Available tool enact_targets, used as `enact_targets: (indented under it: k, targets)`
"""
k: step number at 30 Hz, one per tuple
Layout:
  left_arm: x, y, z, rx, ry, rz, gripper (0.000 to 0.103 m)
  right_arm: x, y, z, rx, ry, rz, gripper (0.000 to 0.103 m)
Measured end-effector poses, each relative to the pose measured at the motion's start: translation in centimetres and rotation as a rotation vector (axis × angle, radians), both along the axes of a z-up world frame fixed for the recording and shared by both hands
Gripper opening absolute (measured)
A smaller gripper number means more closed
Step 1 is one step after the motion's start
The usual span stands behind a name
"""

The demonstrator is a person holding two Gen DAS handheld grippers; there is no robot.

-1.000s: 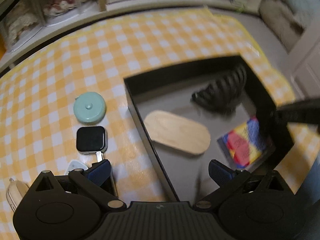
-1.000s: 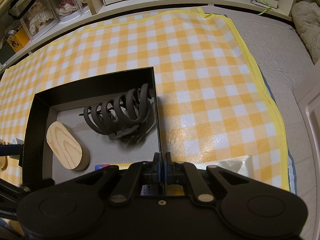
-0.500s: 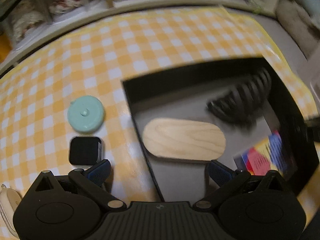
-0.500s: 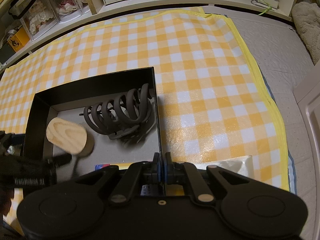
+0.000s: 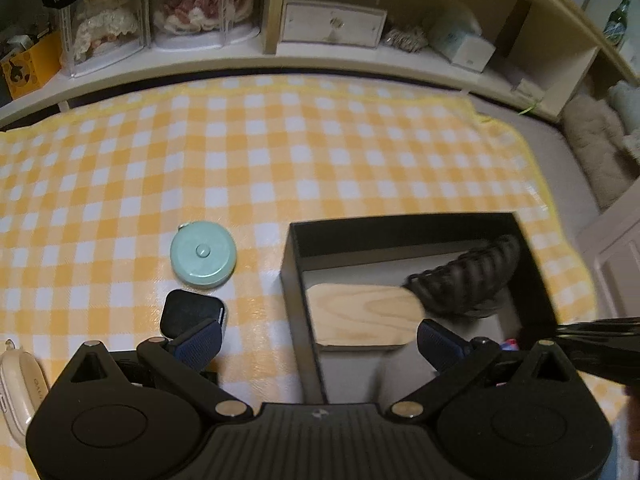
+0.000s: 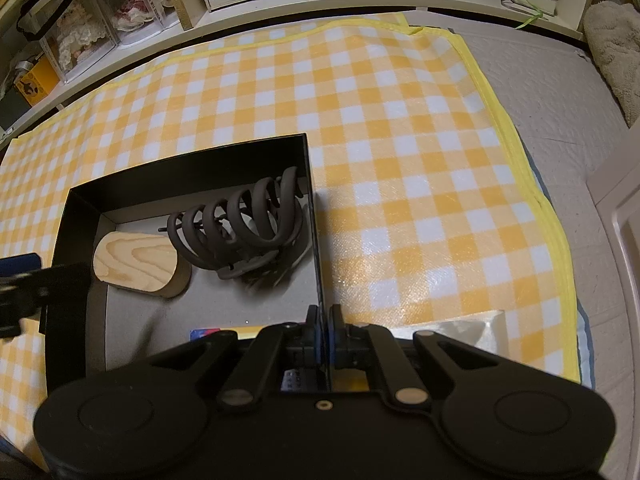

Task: Organize rigid objects
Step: 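Lower the wooden block into the black box and open the left tool, then move the left tool to the beige earbud case and grasp it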

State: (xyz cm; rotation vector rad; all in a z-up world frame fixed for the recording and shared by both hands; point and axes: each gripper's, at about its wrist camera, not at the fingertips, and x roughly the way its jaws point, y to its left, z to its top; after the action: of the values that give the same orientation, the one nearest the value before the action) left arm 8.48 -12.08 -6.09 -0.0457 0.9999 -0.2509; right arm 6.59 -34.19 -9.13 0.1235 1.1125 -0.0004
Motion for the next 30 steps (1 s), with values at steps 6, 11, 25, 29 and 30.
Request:
enact_targets:
  k: [6, 11, 25, 29, 30]
  targets:
    - [-2.0, -0.2, 2.1, -0.041, -0.034, -0.020, 0.103, -0.1, 0.0, 0.0, -0.001, 0.000, 0.000, 0.004]
    - [-3.4, -0.6, 2.9, -0.057, -0.040, -0.042, 0.103, 0.0, 0.0, 0.0, -0.001, 0.000, 0.000, 0.004]
    - [-5.5, -0.1, 4.3, -0.044, -0.089, -0.046, 0.103, 0.0, 0.0, 0.0, -0.001, 0.000, 0.001, 0.004]
    - [-5.8, 0.3, 5.1, -0.048, -0.117, -0.033, 0.103, 0.0, 0.0, 0.1, -0.001, 0.001, 0.001, 0.004]
    - [-5.9, 0.5, 5.4, -0.046, -0.125, -0.029, 0.103, 0.0, 0.0, 0.1, -0.001, 0.001, 0.001, 0.004]
